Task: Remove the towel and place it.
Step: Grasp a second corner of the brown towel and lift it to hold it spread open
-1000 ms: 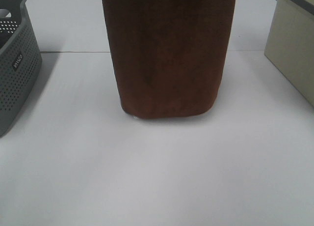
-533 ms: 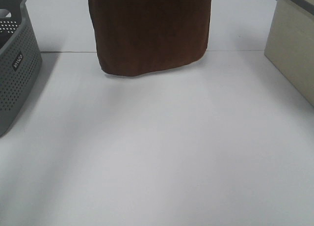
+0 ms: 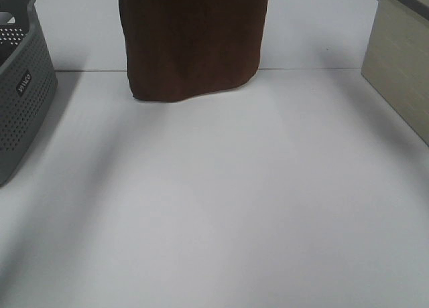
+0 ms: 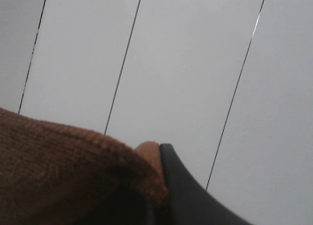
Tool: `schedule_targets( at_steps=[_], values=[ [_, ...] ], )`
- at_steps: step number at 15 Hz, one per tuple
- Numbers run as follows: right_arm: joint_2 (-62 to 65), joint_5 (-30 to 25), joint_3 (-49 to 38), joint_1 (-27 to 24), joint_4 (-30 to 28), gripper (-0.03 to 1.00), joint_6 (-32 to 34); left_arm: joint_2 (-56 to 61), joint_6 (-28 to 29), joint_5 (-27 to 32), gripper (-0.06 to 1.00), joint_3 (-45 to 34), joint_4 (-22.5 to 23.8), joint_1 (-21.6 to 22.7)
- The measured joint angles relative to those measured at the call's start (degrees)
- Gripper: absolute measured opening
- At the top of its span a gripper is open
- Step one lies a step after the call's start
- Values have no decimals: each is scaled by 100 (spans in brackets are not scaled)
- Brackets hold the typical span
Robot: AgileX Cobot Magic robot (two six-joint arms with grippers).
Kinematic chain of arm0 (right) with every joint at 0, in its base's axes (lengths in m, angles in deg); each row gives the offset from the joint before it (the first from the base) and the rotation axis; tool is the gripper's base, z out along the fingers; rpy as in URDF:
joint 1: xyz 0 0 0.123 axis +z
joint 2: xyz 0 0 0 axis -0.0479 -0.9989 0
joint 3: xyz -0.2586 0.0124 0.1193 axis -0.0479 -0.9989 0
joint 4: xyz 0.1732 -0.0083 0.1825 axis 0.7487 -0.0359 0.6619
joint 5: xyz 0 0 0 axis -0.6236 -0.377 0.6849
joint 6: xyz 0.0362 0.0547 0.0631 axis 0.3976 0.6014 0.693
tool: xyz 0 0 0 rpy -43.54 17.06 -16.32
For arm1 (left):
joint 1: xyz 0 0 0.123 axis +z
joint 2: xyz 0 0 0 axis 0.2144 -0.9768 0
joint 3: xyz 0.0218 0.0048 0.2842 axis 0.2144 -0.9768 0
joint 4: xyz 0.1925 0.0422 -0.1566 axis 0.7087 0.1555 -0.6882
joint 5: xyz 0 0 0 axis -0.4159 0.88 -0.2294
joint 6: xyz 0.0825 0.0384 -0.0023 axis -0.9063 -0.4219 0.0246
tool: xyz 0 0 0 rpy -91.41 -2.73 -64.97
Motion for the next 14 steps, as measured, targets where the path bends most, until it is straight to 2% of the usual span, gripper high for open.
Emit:
schedule_targets(
  at_steps=[1, 4, 6, 8, 10, 13, 14],
  values=[
    [-138, 0, 275, -29, 52, 1, 46, -372, 132, 178, 0, 745, 29, 0],
    [-206, 0, 470, -155, 149, 1, 132, -848, 659, 401, 0, 1684, 458, 0],
    [-206, 0, 470, -223, 189, 1, 218, -877, 871, 441, 0, 1753, 762, 0],
    [-206, -74, 470, -246, 252, 1, 286, -877, 911, 550, 0, 1765, 814, 0],
    [-206, -481, 504, -264, 321, 1, 304, -888, 917, 762, 0, 1765, 894, 0],
    [-206, -762, 516, -264, 361, 1, 361, -888, 963, 1152, 0, 1765, 991, 0],
    [-206, -951, 516, -286, 367, 1, 378, -888, 1089, 1478, 0, 1765, 997, -11]
  ],
)
